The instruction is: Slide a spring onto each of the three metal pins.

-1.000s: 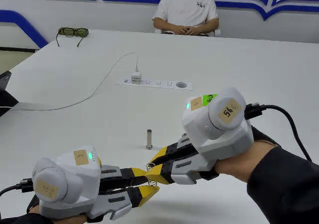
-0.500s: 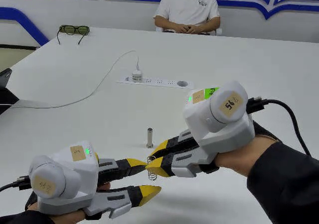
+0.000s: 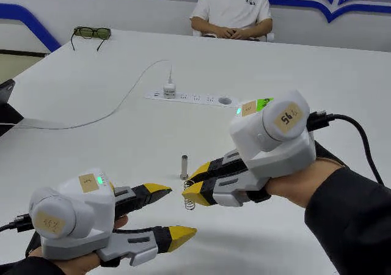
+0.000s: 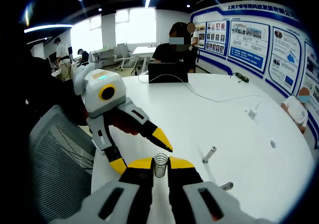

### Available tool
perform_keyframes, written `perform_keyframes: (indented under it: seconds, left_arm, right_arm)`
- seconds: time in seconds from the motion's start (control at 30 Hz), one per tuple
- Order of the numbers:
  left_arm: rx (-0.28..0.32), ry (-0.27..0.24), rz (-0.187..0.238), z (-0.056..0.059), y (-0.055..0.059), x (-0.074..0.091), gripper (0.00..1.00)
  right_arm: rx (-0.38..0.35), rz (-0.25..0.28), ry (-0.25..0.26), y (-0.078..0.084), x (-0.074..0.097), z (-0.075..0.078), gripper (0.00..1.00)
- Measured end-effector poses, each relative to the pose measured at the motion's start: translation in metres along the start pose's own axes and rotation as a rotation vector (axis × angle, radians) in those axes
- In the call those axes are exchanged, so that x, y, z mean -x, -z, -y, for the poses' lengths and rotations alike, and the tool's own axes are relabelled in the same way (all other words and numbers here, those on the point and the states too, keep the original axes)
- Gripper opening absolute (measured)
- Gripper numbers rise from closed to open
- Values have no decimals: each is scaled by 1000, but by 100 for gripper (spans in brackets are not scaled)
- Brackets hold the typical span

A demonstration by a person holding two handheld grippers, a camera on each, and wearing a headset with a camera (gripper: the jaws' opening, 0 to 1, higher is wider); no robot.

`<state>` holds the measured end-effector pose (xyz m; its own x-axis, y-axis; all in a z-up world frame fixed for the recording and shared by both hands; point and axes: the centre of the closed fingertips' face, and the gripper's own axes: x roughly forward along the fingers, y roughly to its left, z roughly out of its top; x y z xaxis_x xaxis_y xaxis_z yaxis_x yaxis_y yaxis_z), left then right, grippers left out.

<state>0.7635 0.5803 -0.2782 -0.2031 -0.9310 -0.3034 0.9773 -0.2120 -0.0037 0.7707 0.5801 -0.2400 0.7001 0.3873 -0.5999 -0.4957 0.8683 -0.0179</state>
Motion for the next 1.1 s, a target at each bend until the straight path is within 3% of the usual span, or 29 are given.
perform_keyframes:
  seconds: [0.73,1.1]
  left_arm:
    - [31,-45,2,-7,6,5,61]
    - [41,-50,2,-8,7,6,61]
  right_arm:
    - [-21,38,82,-17,0,42,12]
    - [-48,62,160,-24,-5,72,12]
